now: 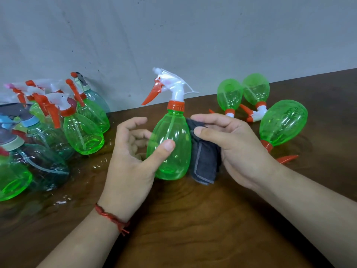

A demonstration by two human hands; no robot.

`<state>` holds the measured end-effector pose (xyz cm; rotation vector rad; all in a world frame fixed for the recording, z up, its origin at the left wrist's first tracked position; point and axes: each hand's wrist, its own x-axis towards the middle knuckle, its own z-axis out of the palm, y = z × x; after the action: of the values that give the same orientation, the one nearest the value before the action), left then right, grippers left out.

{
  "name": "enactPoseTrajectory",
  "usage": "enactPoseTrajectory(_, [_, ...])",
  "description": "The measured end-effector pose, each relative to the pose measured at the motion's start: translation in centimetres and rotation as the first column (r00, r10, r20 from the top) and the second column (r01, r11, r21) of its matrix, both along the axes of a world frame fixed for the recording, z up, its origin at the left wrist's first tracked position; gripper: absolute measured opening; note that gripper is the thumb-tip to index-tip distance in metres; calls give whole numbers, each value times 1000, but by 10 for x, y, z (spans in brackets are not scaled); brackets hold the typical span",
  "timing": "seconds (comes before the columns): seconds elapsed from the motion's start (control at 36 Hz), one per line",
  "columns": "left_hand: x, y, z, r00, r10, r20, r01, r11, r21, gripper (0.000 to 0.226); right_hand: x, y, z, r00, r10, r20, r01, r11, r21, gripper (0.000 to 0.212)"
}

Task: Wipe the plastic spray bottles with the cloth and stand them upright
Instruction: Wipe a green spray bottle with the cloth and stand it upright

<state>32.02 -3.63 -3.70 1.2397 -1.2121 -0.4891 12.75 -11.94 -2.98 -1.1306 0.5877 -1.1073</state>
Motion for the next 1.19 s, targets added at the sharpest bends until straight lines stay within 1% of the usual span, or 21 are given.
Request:
enactPoseTrajectory(0.06, [-2, 1, 2, 996, -48, -80, 49, 999, 14, 63, 0, -1, 1, 999, -44, -18, 43, 999, -24, 24])
enactPoseTrajectory(0.11, [-3, 4, 3, 989, -98, -107, 103, 994, 34, 60, -1, -1, 1, 996, -72, -44, 69, 996, -61, 24])
enactPoseTrajectory(0.17, [-4, 6, 2, 994, -101, -51, 105, 991, 77, 71, -1, 2, 2, 995, -71, -68, 64, 993, -102, 23])
enactPoseTrajectory(0.22, [-3, 7, 0, 997, -64, 31, 61, 993, 102, 82, 0, 6, 2, 995, -49, -84, 39, 992, -123, 23])
enactPoseTrajectory(0.28, [-2, 6, 0, 998, -37, 41, 33, 994, 102, 82, 1, 8, 2, 995, -42, -90, 29, 990, -140, 23])
enactPoseTrajectory(0.31, [-1, 6, 0, 999, -47, 3, 47, 994, 97, 81, 1, 9, 2, 994, -55, -90, 40, 987, -154, 23])
enactPoseTrajectory(0.36, [0, 6, 3, 986, -99, -134, 110, 991, 80, 72, 2, 9, 3, 994, -85, -71, 71, 983, -171, 25])
enactPoseTrajectory(0.42, [-1, 8, 6, 953, -159, -259, 182, 981, 67, 61, 2, 10, 5, 999, -44, -15, 42, 989, -141, 26])
enactPoseTrajectory(0.47, [-2, 9, 6, 937, -203, -284, 234, 969, 79, 52, 1, 12, 7, 999, 28, 42, -24, 996, -88, 26])
enactPoseTrajectory(0.56, [-2, 7, 5, 929, -227, -291, 261, 962, 81, 40, 1, 14, 10, 993, 74, 87, -72, 997, -34, 25])
enactPoseTrajectory(0.67, [-4, 7, 7, 904, -232, -360, 266, 963, 48, 42, 0, 16, 11, 989, 94, 117, -95, 995, 0, 23])
enactPoseTrajectory(0.75, [-7, 6, 6, 896, -198, -398, 244, 967, 68, 38, 0, 16, 12, 988, 93, 122, -91, 996, -22, 21])
enactPoseTrajectory(0.83, [-9, 6, 4, 899, -194, -394, 251, 963, 99, 36, 3, 18, 11, 994, 62, 88, -54, 995, -88, 21])
enactPoseTrajectory(0.94, [-10, 8, 4, 896, -213, -390, 266, 960, 86, 35, 6, 19, 10, 1000, -11, 20, 14, 987, -162, 26])
enactPoseTrajectory(1.0, [-10, 8, 4, 900, -226, -374, 274, 958, 80, 35, 6, 18, 10, 996, -88, -13, 83, 972, -221, 23])
enactPoseTrajectory(1.06, [-10, 8, 4, 905, -222, -363, 268, 960, 79, 35, 5, 19, 9, 982, -179, -52, 153, 933, -327, 16])
enactPoseTrajectory(1.14, [-12, 9, 5, 906, -237, -350, 279, 957, 76, 37, 3, 25, 7, 949, -283, -138, 183, 853, -489, 9])
enactPoseTrajectory(1.19, [-13, 10, 7, 915, -244, -321, 282, 957, 75, 38, 1, 26, 6, 931, -321, -175, 184, 825, -535, 5])
